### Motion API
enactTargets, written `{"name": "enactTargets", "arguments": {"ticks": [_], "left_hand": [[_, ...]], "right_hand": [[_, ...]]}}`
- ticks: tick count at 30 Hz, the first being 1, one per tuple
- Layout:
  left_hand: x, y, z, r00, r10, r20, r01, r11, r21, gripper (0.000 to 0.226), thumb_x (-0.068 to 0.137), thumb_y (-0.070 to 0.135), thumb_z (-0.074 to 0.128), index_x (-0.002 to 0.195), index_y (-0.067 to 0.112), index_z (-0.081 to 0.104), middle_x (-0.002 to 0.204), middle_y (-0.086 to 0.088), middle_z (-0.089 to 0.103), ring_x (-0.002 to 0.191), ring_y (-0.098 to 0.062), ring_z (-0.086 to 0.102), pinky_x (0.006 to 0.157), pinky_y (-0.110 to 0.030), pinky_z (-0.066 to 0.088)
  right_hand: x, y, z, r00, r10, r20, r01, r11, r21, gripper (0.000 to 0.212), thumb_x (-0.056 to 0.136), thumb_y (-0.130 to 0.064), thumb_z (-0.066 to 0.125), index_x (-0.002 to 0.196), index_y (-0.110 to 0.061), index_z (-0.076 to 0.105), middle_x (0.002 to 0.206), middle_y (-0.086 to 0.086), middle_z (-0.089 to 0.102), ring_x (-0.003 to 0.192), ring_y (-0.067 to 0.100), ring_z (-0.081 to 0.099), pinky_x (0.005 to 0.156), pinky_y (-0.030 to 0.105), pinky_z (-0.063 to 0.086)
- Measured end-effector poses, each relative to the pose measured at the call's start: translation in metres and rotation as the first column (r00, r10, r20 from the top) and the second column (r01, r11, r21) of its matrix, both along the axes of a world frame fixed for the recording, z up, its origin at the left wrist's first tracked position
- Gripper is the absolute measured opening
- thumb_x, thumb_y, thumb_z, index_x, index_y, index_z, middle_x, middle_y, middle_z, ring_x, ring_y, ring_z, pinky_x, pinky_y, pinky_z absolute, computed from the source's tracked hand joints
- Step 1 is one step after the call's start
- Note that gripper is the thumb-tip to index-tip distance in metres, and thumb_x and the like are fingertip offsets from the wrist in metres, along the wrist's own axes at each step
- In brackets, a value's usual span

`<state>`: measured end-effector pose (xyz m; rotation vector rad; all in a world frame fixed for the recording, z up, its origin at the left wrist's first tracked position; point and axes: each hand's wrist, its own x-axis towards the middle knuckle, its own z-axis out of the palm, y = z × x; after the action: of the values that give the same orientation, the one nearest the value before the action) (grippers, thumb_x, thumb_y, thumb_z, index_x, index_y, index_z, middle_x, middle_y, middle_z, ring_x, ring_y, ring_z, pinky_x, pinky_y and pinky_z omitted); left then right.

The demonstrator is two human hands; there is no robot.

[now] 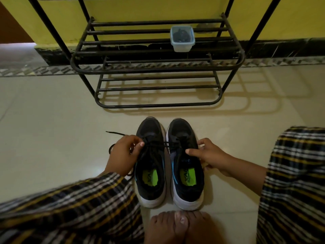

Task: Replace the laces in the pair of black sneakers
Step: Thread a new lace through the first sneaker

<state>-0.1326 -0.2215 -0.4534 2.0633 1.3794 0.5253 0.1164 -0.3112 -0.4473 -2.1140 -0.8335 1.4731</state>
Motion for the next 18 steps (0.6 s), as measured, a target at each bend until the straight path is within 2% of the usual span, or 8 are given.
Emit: {"name": "enactTargets", "arguments": {"ticks": [2, 4, 8, 10, 13, 15, 17, 18], "left_hand": [[0.008, 0.005, 0.0, 1.0, 0.019, -0.02, -0.02, 0.996, -0.09, 0.001, 0.09, 0.025, 0.06, 0.089, 0.024, 0.06, 0.085, 0.008, 0.061, 0.078, -0.002, 0.056, 0.064, -0.011, 0.038], [0.013, -0.001, 0.0, 0.996, -0.007, -0.089, -0.009, 0.983, -0.181, 0.005, 0.089, 0.026, 0.062, 0.088, 0.022, 0.06, 0.082, 0.007, 0.063, 0.076, -0.005, 0.058, 0.062, -0.01, 0.038], [0.015, 0.003, 0.006, 0.993, -0.017, -0.117, -0.006, 0.981, -0.193, 0.01, 0.091, 0.025, 0.06, 0.085, 0.017, 0.061, 0.075, 0.008, 0.063, 0.071, -0.004, 0.057, 0.059, -0.01, 0.038], [0.015, 0.003, 0.011, 0.995, -0.006, -0.095, -0.01, 0.985, -0.169, 0.011, 0.091, 0.026, 0.06, 0.083, 0.017, 0.061, 0.076, 0.007, 0.063, 0.072, -0.001, 0.056, 0.06, -0.012, 0.039], [0.018, 0.007, 0.025, 0.998, 0.067, 0.008, -0.065, 0.982, -0.176, 0.021, 0.092, 0.032, 0.056, 0.081, 0.015, 0.062, 0.074, 0.003, 0.065, 0.072, -0.01, 0.061, 0.065, -0.026, 0.047], [0.025, 0.01, 0.039, 0.98, 0.146, 0.134, -0.104, 0.955, -0.278, 0.026, 0.095, 0.034, 0.051, 0.086, 0.012, 0.062, 0.073, 0.0, 0.066, 0.068, -0.014, 0.061, 0.065, -0.03, 0.048], [0.035, 0.011, 0.06, 0.929, 0.236, 0.287, -0.089, 0.891, -0.444, 0.022, 0.097, 0.031, 0.049, 0.1, 0.012, 0.061, 0.072, -0.003, 0.062, 0.067, -0.016, 0.058, 0.069, -0.034, 0.048], [0.04, 0.011, 0.072, 0.896, 0.267, 0.354, -0.046, 0.85, -0.525, 0.021, 0.098, 0.028, 0.047, 0.107, 0.015, 0.06, 0.072, -0.002, 0.06, 0.068, -0.015, 0.058, 0.073, -0.035, 0.05]], "right_hand": [[0.0, 0.0, 0.0, 1.0, -0.001, -0.001, 0.001, 1.0, -0.001, 0.065, 0.08, -0.045, 0.067, 0.128, -0.017, 0.034, 0.115, 0.008, 0.058, 0.093, 0.025, 0.06, 0.056, 0.029, 0.044], [0.001, -0.001, 0.0, 1.0, -0.005, -0.007, 0.005, 1.0, -0.008, 0.065, 0.081, -0.046, 0.067, 0.128, -0.017, 0.034, 0.116, 0.008, 0.058, 0.092, 0.024, 0.059, 0.053, 0.027, 0.042], [0.002, -0.001, -0.002, 0.999, -0.03, -0.022, 0.03, 0.999, -0.016, 0.067, 0.079, -0.048, 0.068, 0.128, -0.017, 0.035, 0.119, 0.011, 0.058, 0.089, 0.025, 0.058, 0.044, 0.024, 0.038], [0.002, 0.0, -0.003, 0.999, -0.042, -0.019, 0.042, 0.999, -0.022, 0.068, 0.077, -0.048, 0.069, 0.127, -0.017, 0.036, 0.118, 0.012, 0.058, 0.094, 0.029, 0.06, 0.045, 0.025, 0.04], [0.001, 0.001, 0.0, 1.0, -0.027, -0.011, 0.026, 0.999, -0.036, 0.069, 0.077, -0.048, 0.07, 0.128, -0.018, 0.035, 0.12, 0.01, 0.056, 0.102, 0.03, 0.06, 0.048, 0.027, 0.043], [0.0, 0.003, 0.007, 0.998, 0.026, 0.055, -0.026, 1.0, -0.01, 0.067, 0.079, -0.044, 0.07, 0.129, -0.017, 0.036, 0.122, 0.007, 0.051, 0.106, 0.027, 0.056, 0.057, 0.03, 0.047], [0.001, 0.006, 0.017, 0.967, 0.071, 0.246, -0.107, 0.985, 0.137, 0.059, 0.08, -0.037, 0.071, 0.127, -0.016, 0.043, 0.124, 0.005, 0.048, 0.105, 0.021, 0.054, 0.074, 0.03, 0.047], [0.001, 0.007, 0.025, 0.943, 0.054, 0.329, -0.143, 0.956, 0.254, 0.051, 0.081, -0.031, 0.072, 0.123, -0.016, 0.048, 0.123, 0.004, 0.049, 0.098, 0.017, 0.054, 0.077, 0.026, 0.045]]}}
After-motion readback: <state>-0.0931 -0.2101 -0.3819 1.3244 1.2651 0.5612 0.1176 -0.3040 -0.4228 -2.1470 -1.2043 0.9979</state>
